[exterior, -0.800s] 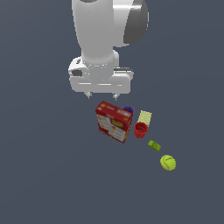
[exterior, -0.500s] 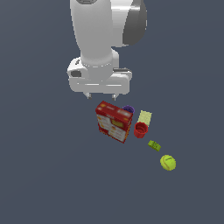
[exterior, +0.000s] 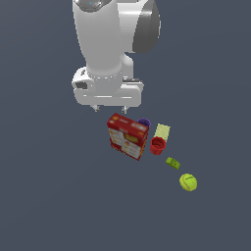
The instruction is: Pick up a designated object from a clutter of objects.
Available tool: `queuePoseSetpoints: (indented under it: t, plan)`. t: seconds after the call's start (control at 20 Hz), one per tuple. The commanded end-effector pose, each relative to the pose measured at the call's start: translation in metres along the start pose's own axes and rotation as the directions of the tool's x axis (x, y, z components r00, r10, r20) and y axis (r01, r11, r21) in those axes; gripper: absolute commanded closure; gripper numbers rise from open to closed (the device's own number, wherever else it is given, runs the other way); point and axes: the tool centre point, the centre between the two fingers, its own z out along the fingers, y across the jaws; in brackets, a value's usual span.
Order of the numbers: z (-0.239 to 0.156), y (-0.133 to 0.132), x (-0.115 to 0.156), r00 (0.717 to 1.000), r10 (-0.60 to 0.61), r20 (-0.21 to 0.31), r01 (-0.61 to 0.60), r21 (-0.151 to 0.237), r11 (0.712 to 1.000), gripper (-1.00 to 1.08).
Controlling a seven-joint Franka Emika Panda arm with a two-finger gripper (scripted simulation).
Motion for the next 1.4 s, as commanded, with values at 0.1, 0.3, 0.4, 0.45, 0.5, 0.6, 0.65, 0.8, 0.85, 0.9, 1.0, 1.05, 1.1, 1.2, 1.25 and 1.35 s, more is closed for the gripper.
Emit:
queuePoseSetpoints:
  t: [0.1, 0.3, 0.4, 0.45, 0.5, 0.6, 0.65, 0.8, 0.85, 0.9, 1.0, 1.05, 1.1, 1.2, 1.25, 1.35]
  plan:
    - [0.001, -0.003, 0.004, 1.0, -0.007, -0.001, 0.007, -0.002, 1.0, -0.92]
    - [0.003, -0.011, 0.014, 1.0, -0.027, -0.003, 0.027, -0.008, 1.0, -0.92]
    - [0.006, -0.018, 0.022, 0.999, -0.042, -0.005, 0.042, -0.012, 0.999, -0.92]
    - [0.007, -0.022, 0.026, 0.999, -0.05, -0.005, 0.05, -0.014, 0.999, -0.92]
    - [0.009, -0.026, 0.031, 0.998, -0.059, -0.006, 0.059, -0.017, 0.998, -0.92]
    - [0.012, -0.036, 0.041, 0.997, -0.08, -0.009, 0.08, -0.022, 0.997, -0.92]
    - [0.014, -0.041, 0.047, 0.996, -0.091, -0.01, 0.091, -0.024, 0.996, -0.92]
    - [0.023, -0.062, 0.066, 0.991, -0.131, -0.014, 0.13, -0.033, 0.991, -0.92]
    - [0.026, -0.07, 0.072, 0.989, -0.145, -0.016, 0.145, -0.035, 0.989, -0.92]
    - [0.03, -0.078, 0.079, 0.987, -0.161, -0.017, 0.16, -0.038, 0.986, -0.92]
    - [0.039, -0.096, 0.093, 0.981, -0.192, -0.02, 0.191, -0.043, 0.981, -0.92]
    - [0.043, -0.105, 0.099, 0.978, -0.208, -0.022, 0.206, -0.045, 0.977, -0.92]
    - [0.048, -0.115, 0.105, 0.975, -0.223, -0.024, 0.222, -0.046, 0.974, -0.92]
    - [0.058, -0.134, 0.117, 0.967, -0.253, -0.027, 0.252, -0.049, 0.966, -0.92]
    - [0.063, -0.144, 0.122, 0.963, -0.268, -0.029, 0.267, -0.05, 0.962, -0.92]
    - [0.074, -0.164, 0.132, 0.954, -0.298, -0.032, 0.296, -0.052, 0.954, -0.92]
